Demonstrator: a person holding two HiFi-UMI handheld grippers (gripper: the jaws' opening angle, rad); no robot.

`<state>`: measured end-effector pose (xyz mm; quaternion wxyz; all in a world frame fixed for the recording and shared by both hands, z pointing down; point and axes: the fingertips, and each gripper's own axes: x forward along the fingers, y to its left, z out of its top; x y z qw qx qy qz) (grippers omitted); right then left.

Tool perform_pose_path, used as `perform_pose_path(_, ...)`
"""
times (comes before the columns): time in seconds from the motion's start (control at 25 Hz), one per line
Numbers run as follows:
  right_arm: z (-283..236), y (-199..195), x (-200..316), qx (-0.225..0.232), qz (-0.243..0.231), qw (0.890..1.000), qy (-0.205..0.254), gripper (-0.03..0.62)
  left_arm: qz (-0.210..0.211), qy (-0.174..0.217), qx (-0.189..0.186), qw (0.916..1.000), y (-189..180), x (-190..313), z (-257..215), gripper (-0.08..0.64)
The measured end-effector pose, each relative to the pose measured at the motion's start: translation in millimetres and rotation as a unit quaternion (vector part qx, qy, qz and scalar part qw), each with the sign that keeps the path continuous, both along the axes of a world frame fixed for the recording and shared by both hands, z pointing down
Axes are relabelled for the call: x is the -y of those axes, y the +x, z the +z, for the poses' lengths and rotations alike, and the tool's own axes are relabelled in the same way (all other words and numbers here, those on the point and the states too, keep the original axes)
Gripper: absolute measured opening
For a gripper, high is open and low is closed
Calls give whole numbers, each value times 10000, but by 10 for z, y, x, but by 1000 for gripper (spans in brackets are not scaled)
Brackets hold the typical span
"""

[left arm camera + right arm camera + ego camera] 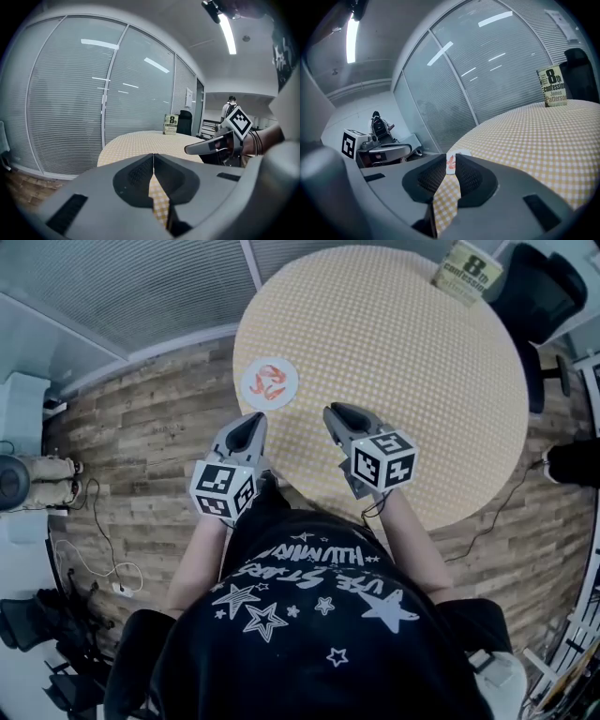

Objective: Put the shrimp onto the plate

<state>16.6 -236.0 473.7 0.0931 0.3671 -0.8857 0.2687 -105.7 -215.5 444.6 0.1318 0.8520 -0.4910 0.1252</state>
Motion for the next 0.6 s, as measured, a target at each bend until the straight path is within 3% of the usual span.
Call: perform_pose_path(0.6, 52, 397, -298, 83, -721, 9974, -16, 72, -767, 139, 57, 9969, 358, -520, -108, 9)
